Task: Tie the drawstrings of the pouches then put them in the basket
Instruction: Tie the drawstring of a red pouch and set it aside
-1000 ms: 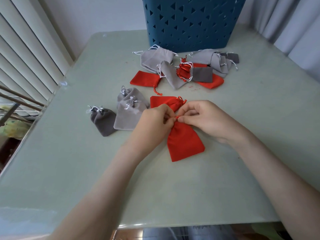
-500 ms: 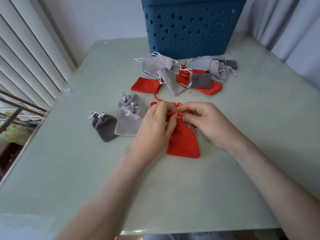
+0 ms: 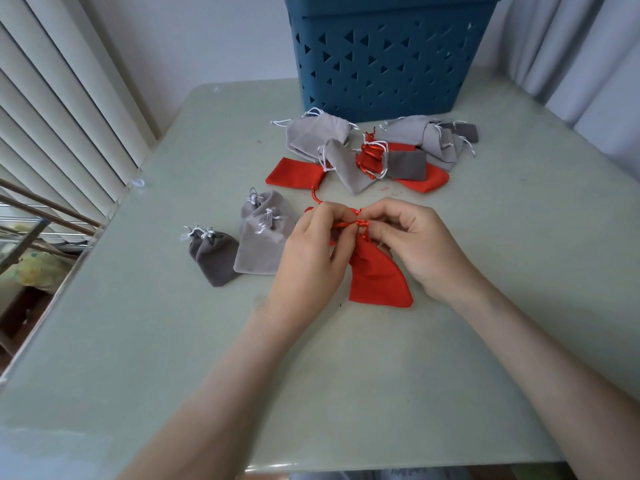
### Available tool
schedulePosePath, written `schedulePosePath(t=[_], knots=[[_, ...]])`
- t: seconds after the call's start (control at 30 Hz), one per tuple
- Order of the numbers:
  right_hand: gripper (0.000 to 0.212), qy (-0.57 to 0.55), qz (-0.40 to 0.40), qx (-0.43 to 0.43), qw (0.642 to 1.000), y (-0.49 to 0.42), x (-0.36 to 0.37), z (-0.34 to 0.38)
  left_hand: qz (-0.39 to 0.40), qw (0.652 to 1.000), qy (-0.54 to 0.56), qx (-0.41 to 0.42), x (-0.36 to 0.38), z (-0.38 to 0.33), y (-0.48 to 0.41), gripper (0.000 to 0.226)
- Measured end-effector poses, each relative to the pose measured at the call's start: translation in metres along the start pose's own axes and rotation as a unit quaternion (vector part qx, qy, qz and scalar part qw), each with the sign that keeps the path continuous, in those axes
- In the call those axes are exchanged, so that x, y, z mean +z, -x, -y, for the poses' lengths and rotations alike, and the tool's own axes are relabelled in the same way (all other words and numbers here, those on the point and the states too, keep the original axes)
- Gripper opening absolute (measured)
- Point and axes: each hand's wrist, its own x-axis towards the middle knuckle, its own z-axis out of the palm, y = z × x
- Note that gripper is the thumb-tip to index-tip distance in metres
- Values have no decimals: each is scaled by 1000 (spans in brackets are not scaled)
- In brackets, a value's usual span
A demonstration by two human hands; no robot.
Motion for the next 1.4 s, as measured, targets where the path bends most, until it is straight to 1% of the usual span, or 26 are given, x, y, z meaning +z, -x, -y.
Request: schedulePosePath(t=[0.07, 0.13, 0.2, 0.27, 0.33, 0.4, 0.43, 0.5, 0.6, 0.67, 0.77, 0.87, 0.93, 1.0, 1.07, 1.2, 1.3, 1.37, 1.4], knots=[[19, -13, 4, 9, 1000, 0, 0, -1, -2, 1000, -1, 11, 0, -1, 0, 18], [19, -22, 8, 19, 1000, 0, -1, -1, -3, 1000, -1, 15, 0, -1, -1, 12], [19, -26, 19, 23, 999, 0, -1, -1, -4, 1000, 5, 2, 0, -2, -1, 7], [18, -13, 34, 18, 999, 1, -1, -1, -4, 999, 27, -29, -1, -3, -2, 7], [17, 7, 48, 8, 999, 1, -2, 0, -7, 994, 62, -87, -1, -6, -2, 13], [16, 18, 56, -3, 998, 1, -2, 2, -35, 986, 91, -138, -1, -8, -3, 21], [15, 18, 59, -8, 998, 2, -2, 3, -58, 984, 87, -143, -1, -8, -3, 23], [14, 7, 66, -13, 998, 2, -1, 4, -86, 987, 54, -122, -2, -7, -3, 17], [14, -10, 75, -16, 997, 3, 1, 4, -82, 993, 27, -77, -1, -4, -2, 1], [13, -13, 75, -20, 997, 3, 1, 4, -80, 995, 17, -58, 0, -2, -2, 8], [14, -18, 75, -22, 997, 2, 0, 4, -83, 996, -3, -30, 0, -1, -2, 9], [14, -12, 75, -20, 997, 2, 0, 2, -73, 996, -51, 25, -2, 0, -3, 18], [15, 7, 57, -16, 998, 0, -2, 0, -64, 993, -88, 53, -5, 4, -3, 22], [17, 33, 19, -25, 999, -2, -6, 0, -65, 989, -122, 57, -9, 8, -4, 24], [18, 57, -17, -36, 998, -3, -8, 1, -52, 990, -121, 47, -9, 7, -5, 24], [15, 53, -33, -25, 998, -3, -7, 1, 2, 1000, -18, 0, -5, -2, -4, 18], [15, 26, -14, -3, 1000, -4, -10, 2, 33, 997, 32, -67, -7, -2, -3, 18], [7, -19, 14, 22, 999, -3, -12, 4, 36, 994, 38, -100, -8, 0, -4, 21], [7, -37, 31, 31, 998, -1, -12, 5, 37, 992, 35, -113, -8, 0, -4, 25]])
